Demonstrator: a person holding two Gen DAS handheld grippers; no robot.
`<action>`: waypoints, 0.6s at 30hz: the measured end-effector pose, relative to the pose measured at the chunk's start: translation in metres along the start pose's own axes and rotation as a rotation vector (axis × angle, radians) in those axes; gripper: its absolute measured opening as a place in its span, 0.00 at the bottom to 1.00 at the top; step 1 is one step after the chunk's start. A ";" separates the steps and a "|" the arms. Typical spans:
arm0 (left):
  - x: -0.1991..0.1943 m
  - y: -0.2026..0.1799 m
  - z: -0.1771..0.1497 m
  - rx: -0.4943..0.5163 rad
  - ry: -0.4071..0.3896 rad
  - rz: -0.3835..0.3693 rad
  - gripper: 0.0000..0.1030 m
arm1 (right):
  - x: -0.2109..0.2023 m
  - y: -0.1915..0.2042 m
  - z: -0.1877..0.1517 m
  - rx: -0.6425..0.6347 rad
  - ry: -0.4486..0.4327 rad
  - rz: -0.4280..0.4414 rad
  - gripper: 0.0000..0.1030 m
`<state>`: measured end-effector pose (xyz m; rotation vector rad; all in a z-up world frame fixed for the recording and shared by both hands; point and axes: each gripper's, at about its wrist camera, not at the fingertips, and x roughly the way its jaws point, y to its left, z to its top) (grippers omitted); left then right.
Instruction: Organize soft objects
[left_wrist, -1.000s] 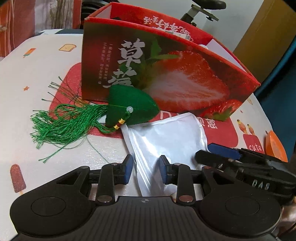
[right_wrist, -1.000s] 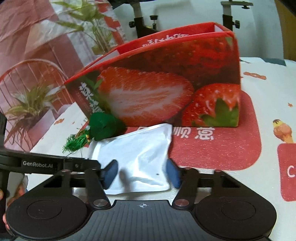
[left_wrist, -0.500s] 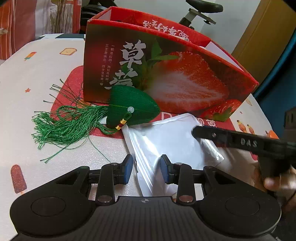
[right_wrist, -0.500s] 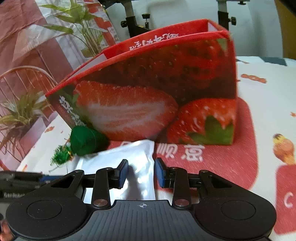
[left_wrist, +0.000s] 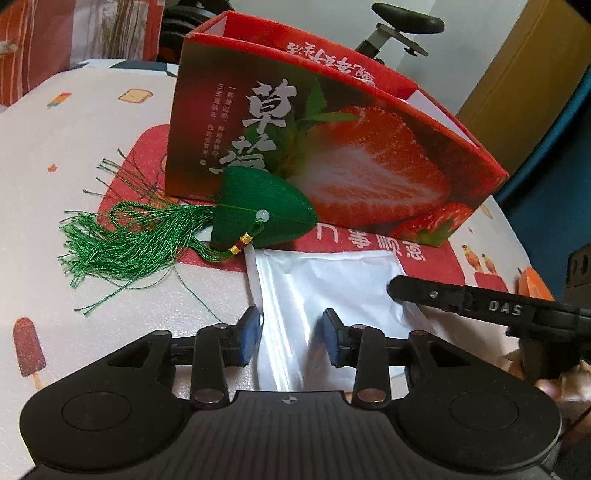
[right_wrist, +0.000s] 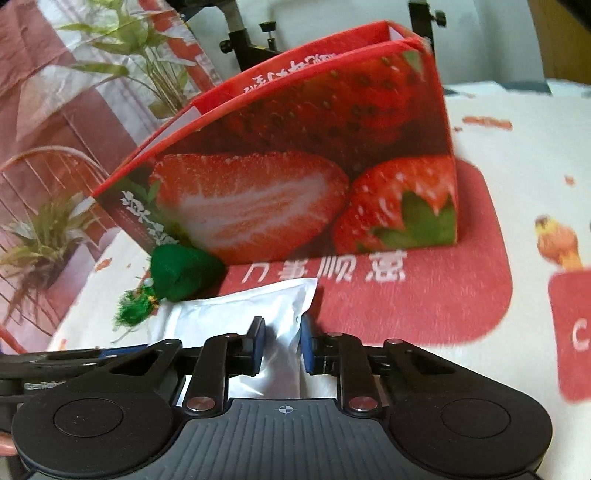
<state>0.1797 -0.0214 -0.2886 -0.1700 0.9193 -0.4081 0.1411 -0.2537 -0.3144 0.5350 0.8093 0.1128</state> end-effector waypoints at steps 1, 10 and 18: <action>0.000 -0.001 0.000 0.010 0.001 0.005 0.39 | -0.002 0.000 -0.002 0.011 -0.001 0.006 0.17; -0.014 0.003 -0.005 -0.022 -0.018 -0.081 0.36 | -0.028 0.026 -0.007 -0.067 -0.040 -0.003 0.09; -0.028 0.008 -0.011 -0.024 -0.049 -0.066 0.36 | -0.027 0.044 -0.013 -0.171 -0.020 -0.110 0.08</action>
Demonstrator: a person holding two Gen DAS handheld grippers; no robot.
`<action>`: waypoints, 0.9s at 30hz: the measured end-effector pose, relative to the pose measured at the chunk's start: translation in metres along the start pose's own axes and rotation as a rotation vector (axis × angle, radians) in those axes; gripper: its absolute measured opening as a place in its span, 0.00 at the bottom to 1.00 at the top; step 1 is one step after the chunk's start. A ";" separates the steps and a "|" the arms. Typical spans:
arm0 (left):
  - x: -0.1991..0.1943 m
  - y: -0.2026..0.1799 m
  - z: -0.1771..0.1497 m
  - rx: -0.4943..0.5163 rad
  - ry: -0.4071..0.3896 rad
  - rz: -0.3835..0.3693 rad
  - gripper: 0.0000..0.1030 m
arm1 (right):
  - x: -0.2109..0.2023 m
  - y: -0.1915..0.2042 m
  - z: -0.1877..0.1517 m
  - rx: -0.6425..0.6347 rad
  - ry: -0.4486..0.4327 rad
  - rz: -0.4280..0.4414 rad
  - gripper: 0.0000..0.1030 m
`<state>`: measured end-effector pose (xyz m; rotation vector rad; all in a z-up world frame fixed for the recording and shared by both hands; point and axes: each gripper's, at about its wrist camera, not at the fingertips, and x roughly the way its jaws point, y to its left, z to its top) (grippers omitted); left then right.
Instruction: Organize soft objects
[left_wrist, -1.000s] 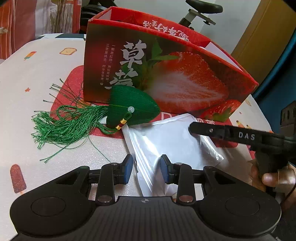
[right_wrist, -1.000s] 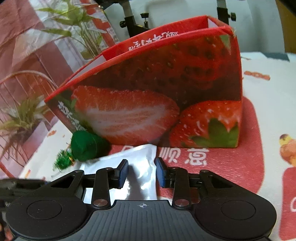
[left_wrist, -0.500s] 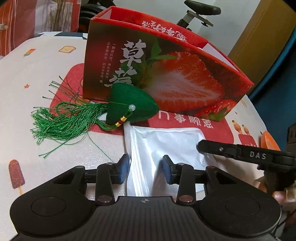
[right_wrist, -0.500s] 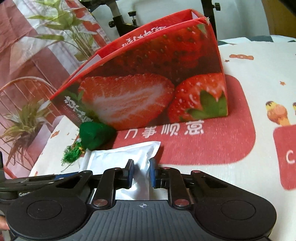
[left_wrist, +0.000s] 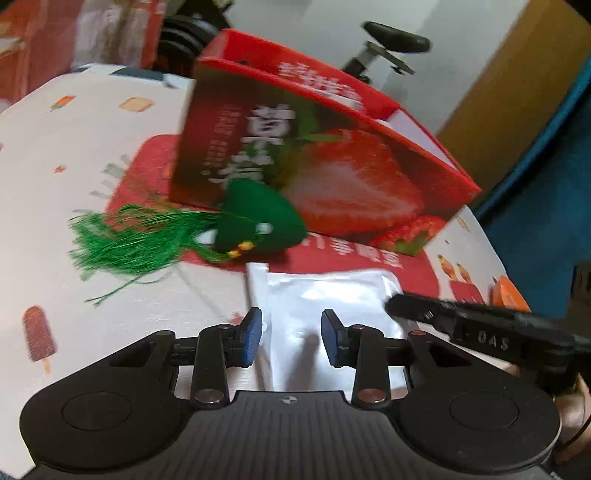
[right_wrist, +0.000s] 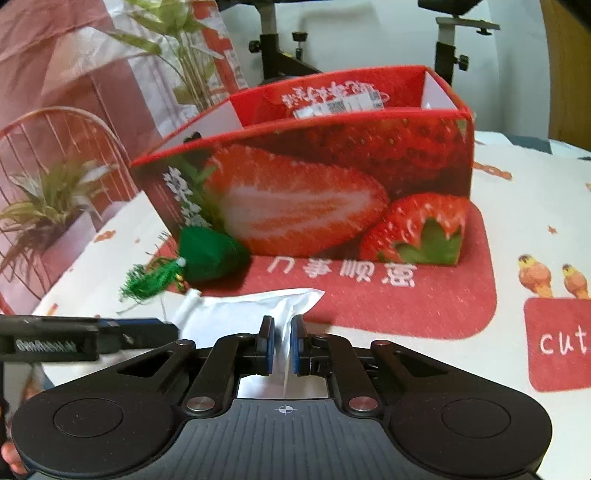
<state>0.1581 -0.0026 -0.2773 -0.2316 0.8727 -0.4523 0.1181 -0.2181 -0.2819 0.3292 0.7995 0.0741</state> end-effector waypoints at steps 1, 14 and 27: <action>-0.001 0.005 -0.001 -0.019 -0.002 0.007 0.36 | 0.003 -0.001 -0.002 0.005 0.009 -0.009 0.08; 0.019 0.017 0.003 -0.036 0.018 -0.003 0.36 | 0.013 -0.009 -0.014 0.000 0.022 -0.022 0.07; 0.030 0.004 0.004 -0.013 0.046 -0.066 0.40 | 0.013 -0.014 -0.015 0.041 0.012 -0.006 0.07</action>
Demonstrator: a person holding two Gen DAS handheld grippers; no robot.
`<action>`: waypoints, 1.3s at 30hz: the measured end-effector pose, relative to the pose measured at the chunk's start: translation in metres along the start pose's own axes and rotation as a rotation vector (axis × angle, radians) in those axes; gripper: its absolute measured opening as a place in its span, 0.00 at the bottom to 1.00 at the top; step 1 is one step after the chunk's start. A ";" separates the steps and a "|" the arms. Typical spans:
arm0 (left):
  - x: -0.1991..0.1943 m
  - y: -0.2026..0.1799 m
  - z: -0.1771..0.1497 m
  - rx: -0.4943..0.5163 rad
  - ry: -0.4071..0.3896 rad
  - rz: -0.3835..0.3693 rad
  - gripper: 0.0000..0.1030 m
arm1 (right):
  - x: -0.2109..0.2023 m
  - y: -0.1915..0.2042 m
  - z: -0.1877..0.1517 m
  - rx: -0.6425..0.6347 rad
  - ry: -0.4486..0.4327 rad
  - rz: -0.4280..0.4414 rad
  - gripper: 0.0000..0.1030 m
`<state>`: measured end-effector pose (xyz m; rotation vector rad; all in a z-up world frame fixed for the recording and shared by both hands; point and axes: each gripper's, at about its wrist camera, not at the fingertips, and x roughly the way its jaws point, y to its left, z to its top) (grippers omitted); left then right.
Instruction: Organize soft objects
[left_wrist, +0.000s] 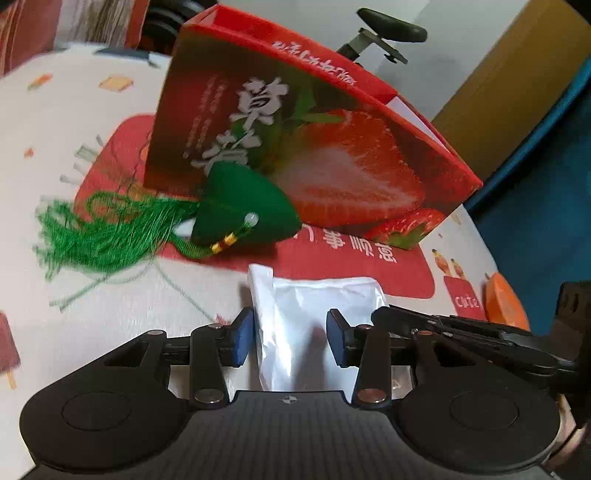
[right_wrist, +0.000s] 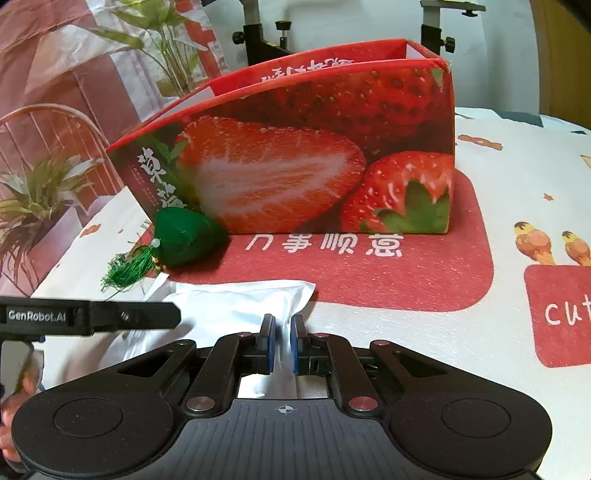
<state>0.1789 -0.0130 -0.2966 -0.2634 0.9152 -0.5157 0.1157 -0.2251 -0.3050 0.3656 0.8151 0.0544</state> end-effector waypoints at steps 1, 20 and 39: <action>0.000 0.003 -0.001 -0.021 0.005 -0.011 0.37 | 0.000 0.000 0.000 0.003 0.000 0.000 0.07; -0.023 -0.005 0.003 0.012 -0.083 -0.035 0.19 | -0.027 0.005 0.011 0.022 -0.092 0.008 0.05; -0.054 -0.044 0.119 0.140 -0.288 -0.078 0.19 | -0.063 0.019 0.141 -0.067 -0.282 0.039 0.05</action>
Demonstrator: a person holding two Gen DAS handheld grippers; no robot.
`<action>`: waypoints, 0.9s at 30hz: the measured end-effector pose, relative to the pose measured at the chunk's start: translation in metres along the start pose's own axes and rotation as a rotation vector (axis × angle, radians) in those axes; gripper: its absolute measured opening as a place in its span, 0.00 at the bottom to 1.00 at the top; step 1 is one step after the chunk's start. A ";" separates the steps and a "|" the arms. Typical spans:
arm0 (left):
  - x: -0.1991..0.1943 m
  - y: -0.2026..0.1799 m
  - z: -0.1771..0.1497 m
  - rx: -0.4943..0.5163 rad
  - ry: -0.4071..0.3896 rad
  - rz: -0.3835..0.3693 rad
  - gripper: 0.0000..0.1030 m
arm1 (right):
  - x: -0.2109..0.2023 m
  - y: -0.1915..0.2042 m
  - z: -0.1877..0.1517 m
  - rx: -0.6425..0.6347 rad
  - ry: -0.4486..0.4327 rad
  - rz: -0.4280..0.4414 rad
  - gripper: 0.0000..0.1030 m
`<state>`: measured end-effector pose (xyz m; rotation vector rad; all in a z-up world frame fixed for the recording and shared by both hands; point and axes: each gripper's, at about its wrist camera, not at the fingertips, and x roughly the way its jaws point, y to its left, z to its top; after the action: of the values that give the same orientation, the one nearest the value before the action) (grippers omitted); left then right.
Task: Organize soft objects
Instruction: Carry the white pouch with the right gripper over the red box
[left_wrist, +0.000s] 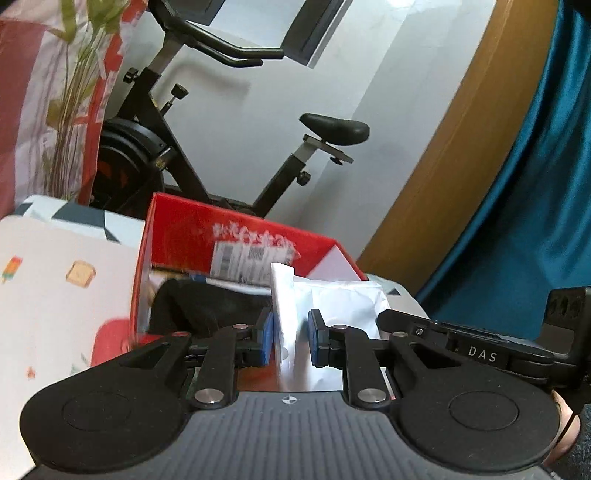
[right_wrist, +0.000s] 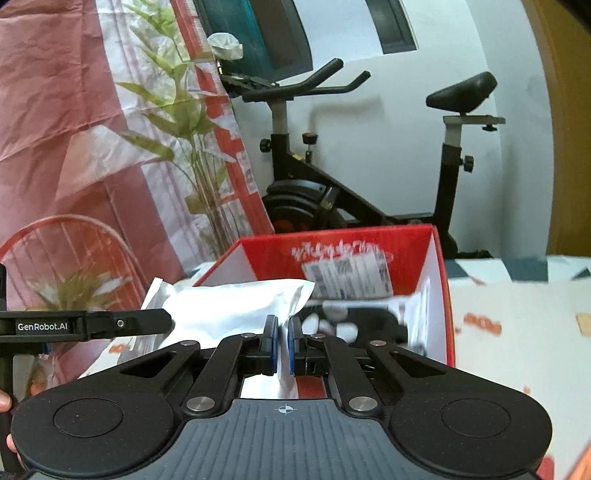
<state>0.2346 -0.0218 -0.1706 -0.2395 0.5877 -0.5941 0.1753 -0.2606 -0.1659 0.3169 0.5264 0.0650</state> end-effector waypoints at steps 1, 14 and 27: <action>0.004 0.002 0.005 -0.001 -0.001 0.002 0.19 | 0.007 -0.002 0.007 -0.006 0.004 -0.004 0.05; 0.081 0.048 0.049 -0.059 0.059 0.064 0.19 | 0.122 -0.035 0.059 0.035 0.187 -0.062 0.05; 0.143 0.086 0.085 -0.079 0.207 0.122 0.20 | 0.200 -0.057 0.084 0.093 0.369 -0.094 0.05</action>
<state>0.4196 -0.0328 -0.1981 -0.2164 0.8216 -0.4812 0.3889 -0.3094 -0.2120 0.3729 0.9115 0.0075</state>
